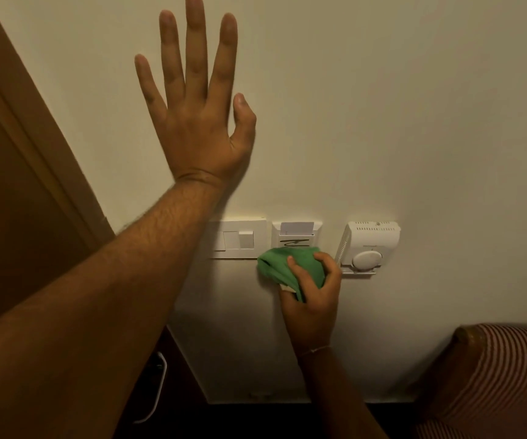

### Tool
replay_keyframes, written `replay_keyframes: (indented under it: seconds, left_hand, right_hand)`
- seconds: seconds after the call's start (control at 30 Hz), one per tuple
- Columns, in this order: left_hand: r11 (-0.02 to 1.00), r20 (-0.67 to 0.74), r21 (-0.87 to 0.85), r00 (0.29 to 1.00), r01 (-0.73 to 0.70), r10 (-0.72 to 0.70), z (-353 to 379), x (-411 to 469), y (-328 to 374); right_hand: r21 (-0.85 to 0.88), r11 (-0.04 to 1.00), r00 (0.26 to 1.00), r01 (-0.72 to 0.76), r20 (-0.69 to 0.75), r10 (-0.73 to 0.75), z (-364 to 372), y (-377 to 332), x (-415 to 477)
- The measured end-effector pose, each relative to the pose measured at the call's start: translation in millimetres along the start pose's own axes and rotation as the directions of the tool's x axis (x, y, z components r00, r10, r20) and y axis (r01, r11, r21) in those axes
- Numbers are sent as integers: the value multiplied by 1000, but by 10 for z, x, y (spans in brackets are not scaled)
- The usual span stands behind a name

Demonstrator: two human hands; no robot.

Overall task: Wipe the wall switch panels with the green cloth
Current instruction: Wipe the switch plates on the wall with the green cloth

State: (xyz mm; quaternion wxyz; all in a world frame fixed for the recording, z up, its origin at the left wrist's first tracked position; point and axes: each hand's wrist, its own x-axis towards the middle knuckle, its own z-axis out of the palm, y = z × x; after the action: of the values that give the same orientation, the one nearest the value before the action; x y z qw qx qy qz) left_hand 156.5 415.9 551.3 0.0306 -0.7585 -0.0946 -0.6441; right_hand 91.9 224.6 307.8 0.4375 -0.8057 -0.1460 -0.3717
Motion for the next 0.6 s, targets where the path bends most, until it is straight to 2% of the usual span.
replay_keyframes:
  seconds: [0.17,0.43,0.6]
  left_hand:
    - [1000,-19,5,1000,3,-3,19,-16,10]
    - [1000,-15,10,1000,4,-3,-15,-7,32]
    - [1000,-17,4,1000,-3,3,-9,-22,8]
  right_hand:
    - [-12,997,993,-75,-94,74,-82,98,28]
    - [39,999,1000,11,6,-11,137,-218,27]
    - [34,998,998,50,40,-51,83,-147,27]
